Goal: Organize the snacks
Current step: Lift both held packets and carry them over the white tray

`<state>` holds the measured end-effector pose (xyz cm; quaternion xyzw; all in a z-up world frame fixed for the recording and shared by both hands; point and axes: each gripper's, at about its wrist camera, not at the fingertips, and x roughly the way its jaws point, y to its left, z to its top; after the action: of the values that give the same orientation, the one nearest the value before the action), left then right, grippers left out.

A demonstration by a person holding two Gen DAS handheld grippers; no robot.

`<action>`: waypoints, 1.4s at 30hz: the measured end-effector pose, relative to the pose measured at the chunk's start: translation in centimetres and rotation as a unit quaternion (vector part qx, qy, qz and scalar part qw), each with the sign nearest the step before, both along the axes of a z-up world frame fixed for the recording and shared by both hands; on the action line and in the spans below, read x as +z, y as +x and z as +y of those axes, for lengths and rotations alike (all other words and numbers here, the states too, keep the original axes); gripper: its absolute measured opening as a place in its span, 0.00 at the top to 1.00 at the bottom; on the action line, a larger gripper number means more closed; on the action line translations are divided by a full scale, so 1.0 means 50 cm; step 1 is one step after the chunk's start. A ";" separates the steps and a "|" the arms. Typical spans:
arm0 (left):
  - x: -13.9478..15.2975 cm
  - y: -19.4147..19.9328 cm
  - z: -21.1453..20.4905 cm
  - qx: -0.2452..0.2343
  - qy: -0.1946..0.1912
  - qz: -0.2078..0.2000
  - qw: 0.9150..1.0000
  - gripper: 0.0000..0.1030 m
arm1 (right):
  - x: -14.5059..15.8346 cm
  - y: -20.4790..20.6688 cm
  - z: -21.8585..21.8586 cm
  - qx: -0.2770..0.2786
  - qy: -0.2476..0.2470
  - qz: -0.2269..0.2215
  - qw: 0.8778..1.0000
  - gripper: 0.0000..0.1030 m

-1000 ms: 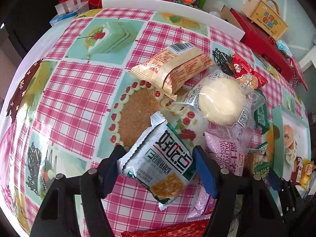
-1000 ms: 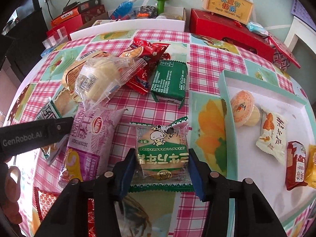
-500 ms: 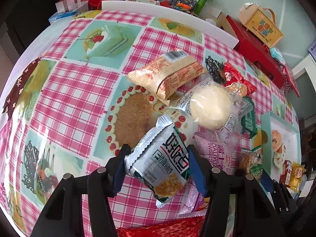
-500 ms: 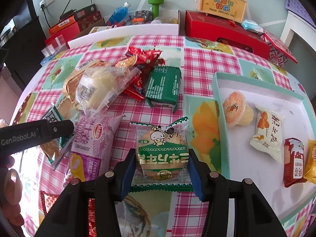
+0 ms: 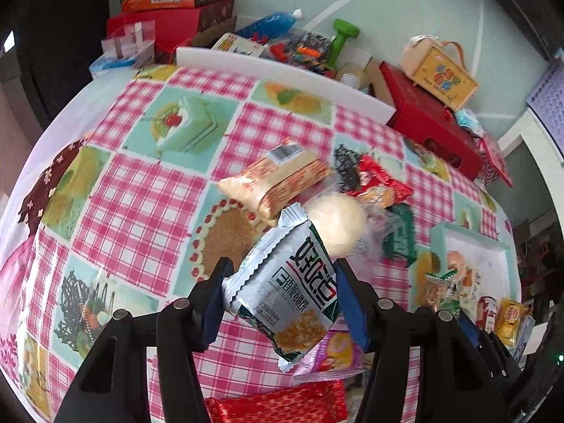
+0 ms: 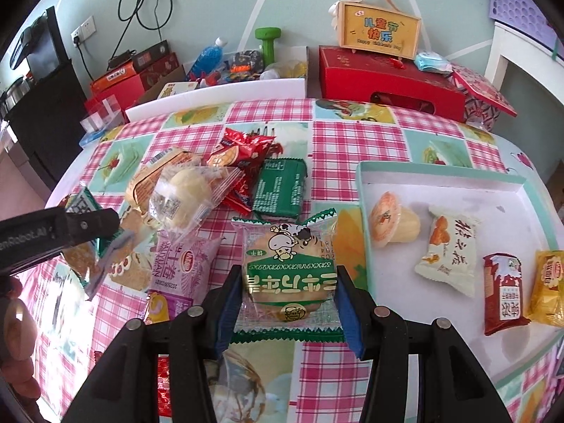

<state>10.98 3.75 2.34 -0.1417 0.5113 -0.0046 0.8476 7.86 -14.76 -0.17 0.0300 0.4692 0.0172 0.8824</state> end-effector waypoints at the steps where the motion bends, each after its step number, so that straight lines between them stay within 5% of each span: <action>1: 0.004 -0.002 -0.004 -0.003 0.000 -0.002 1.000 0.42 | 0.004 0.000 -0.008 -0.004 0.003 -0.003 1.000 0.49; 14: 0.022 0.007 -0.138 -0.088 -0.014 -0.020 0.996 0.42 | 0.048 -0.006 -0.182 -0.113 0.026 -0.031 0.993 0.49; 26: 0.044 0.036 -0.319 -0.175 0.000 -0.033 0.984 0.42 | 0.038 -0.031 -0.377 -0.233 0.037 -0.031 0.971 0.49; 42: 0.018 0.083 -0.545 -0.259 0.018 -0.032 0.965 0.42 | 0.023 -0.046 -0.466 -0.294 0.026 -0.040 0.955 0.48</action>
<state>15.16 -23.48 3.24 0.0106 0.5035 -0.2191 0.8357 5.55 -38.06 0.96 0.1886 0.4037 -0.2301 0.8652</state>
